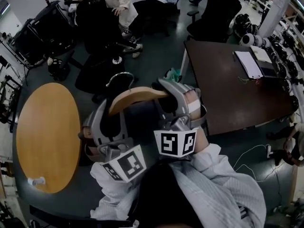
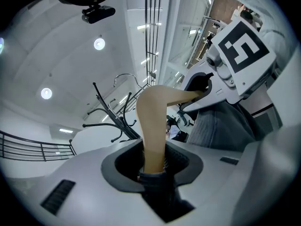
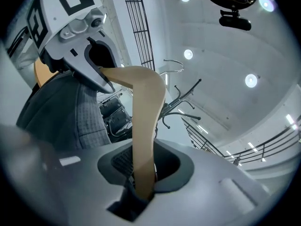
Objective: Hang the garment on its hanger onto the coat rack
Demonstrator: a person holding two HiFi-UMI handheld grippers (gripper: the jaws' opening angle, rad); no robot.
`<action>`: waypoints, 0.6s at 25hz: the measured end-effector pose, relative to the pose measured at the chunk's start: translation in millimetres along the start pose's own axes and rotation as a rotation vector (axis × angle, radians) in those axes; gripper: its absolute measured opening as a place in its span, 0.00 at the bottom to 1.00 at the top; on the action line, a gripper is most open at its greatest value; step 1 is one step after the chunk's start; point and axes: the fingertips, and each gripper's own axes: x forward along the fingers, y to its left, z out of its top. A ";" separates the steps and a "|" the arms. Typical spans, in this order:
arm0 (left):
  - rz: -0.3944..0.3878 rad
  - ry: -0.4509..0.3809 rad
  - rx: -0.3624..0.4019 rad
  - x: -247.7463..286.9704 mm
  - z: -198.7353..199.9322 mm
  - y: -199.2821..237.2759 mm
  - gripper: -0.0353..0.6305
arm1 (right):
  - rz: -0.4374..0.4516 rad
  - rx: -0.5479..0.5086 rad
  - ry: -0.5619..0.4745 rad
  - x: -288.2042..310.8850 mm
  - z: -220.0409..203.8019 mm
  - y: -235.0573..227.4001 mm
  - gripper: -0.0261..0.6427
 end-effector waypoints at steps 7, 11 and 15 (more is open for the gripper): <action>0.038 0.048 -0.017 60.4 2.8 -2.6 0.23 | 0.032 -0.005 -0.060 56.0 -28.0 -23.7 0.16; 0.045 0.080 -0.009 89.8 -12.3 0.0 0.23 | 0.044 -0.006 -0.079 90.0 -36.4 -21.0 0.17; 0.061 0.061 -0.009 121.4 -25.1 21.2 0.23 | 0.023 -0.005 -0.097 130.1 -30.2 -24.6 0.17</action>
